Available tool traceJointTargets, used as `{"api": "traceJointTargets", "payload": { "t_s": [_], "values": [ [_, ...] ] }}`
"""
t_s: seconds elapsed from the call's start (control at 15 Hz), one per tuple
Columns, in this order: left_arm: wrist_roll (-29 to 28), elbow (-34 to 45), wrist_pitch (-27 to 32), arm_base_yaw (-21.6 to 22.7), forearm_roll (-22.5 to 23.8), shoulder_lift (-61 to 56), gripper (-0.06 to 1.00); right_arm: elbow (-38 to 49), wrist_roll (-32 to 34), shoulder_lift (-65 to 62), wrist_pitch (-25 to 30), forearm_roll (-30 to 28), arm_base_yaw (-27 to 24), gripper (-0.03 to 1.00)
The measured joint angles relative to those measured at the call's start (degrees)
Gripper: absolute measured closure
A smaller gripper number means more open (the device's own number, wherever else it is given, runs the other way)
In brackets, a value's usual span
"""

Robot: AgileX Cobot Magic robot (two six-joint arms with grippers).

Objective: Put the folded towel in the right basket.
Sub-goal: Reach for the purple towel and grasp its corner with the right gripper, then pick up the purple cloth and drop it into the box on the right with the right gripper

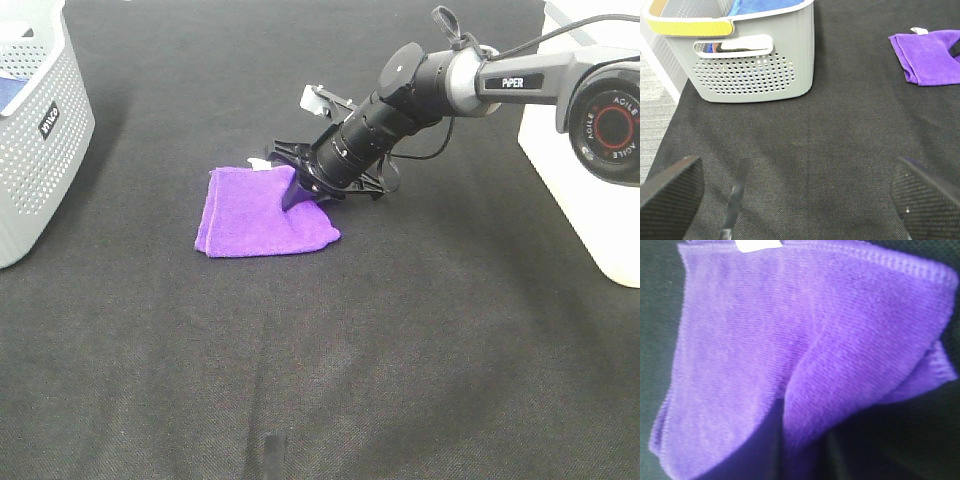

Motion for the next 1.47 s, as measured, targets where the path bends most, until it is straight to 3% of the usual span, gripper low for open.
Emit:
{"api": "traceJointTargets", "payload": {
  "t_s": [0.07, 0.27, 0.53, 0.67, 0.8, 1.0, 1.27, 1.47],
  "values": [
    [0.00, 0.00, 0.00, 0.00, 0.00, 0.00, 0.00, 0.00, -0.06, 0.00, 0.00, -0.80, 0.00, 0.93],
    [0.00, 0.00, 0.00, 0.00, 0.00, 0.00, 0.00, -0.63, -0.06, -1.03, 2.86, -4.18, 0.11, 0.94],
    [0.00, 0.00, 0.00, 0.00, 0.00, 0.00, 0.00, -12.26, 2.29, -8.94, 20.34, -7.79, -2.69, 0.94],
    [0.00, 0.00, 0.00, 0.00, 0.00, 0.00, 0.00, -18.39, 3.38, -12.32, 23.43, -8.31, -5.56, 0.94],
    [0.00, 0.00, 0.00, 0.00, 0.00, 0.00, 0.00, -30.19, 6.19, -14.90, 28.02, -10.20, -12.61, 0.94],
    [0.00, 0.00, 0.00, 0.00, 0.00, 0.00, 0.00, -39.88, 8.37, -17.25, 28.36, -11.63, -24.18, 0.94],
    [0.00, 0.00, 0.00, 0.00, 0.00, 0.00, 0.00, -41.14, 4.98, -20.80, 28.59, -13.12, -36.96, 0.94],
    [0.00, 0.00, 0.00, 0.00, 0.00, 0.00, 0.00, -38.45, 4.53, -20.80, 28.65, -21.83, -40.51, 0.94]
  ]
}}
